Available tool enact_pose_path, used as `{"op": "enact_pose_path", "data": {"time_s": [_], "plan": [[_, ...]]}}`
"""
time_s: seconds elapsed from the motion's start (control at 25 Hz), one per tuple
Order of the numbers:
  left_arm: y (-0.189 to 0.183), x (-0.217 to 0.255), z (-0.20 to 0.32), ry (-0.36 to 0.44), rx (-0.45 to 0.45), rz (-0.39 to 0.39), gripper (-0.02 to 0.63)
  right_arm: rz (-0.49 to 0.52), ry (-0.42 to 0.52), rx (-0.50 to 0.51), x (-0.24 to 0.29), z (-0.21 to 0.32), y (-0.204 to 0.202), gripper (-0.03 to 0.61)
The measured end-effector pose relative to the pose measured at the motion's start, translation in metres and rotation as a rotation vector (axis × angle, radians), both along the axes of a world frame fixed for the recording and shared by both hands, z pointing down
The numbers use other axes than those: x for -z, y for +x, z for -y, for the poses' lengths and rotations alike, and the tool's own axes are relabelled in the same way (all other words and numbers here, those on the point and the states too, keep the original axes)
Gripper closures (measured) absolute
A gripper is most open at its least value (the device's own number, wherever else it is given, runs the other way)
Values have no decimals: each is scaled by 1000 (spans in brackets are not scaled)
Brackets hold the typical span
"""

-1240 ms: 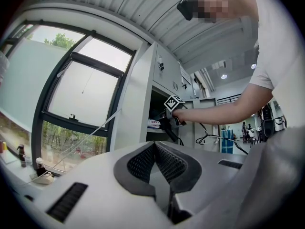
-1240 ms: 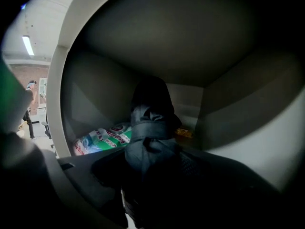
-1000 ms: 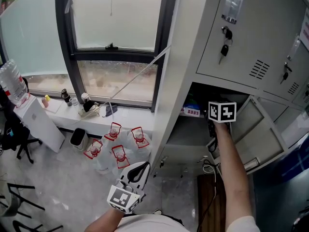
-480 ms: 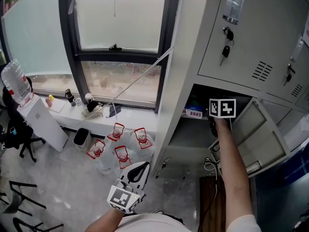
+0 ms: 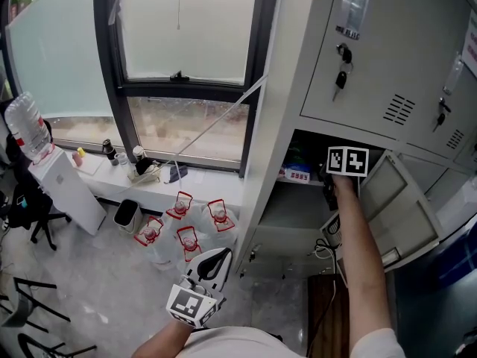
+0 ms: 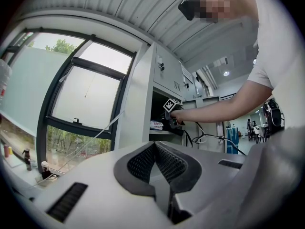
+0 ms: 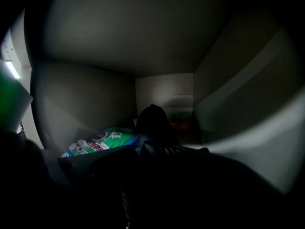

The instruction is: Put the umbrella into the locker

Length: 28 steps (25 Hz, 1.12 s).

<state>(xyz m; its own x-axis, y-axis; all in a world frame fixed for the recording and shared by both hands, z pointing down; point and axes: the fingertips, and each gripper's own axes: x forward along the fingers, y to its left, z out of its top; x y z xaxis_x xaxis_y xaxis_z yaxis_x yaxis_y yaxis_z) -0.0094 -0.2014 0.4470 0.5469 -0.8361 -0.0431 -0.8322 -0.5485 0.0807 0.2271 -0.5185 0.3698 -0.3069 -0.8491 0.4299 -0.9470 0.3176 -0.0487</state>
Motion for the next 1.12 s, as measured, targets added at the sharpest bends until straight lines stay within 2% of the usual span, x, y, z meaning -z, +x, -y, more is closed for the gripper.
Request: {"op": "enact_pose_path", "data": {"time_s": [0.16,0.32,0.52,0.68,1.12], "plan": [[3,0,-2,2,-2,0,591,-7,9,5,5,-3,2,309],[6,0,-2,1,-4,-2,592,-28,-41,60,0,-8,-3,313],[14,-1,-4,0,-23,-3,591,-111,-54,78,-4,-11,-5,331],[15,2,-6,8,-28,-8,591,-62,-14,54,1,-13,-2,360],[21,-5,-9,-22,-38,1,591,73,18,16,10,-15,-13,351]]}}
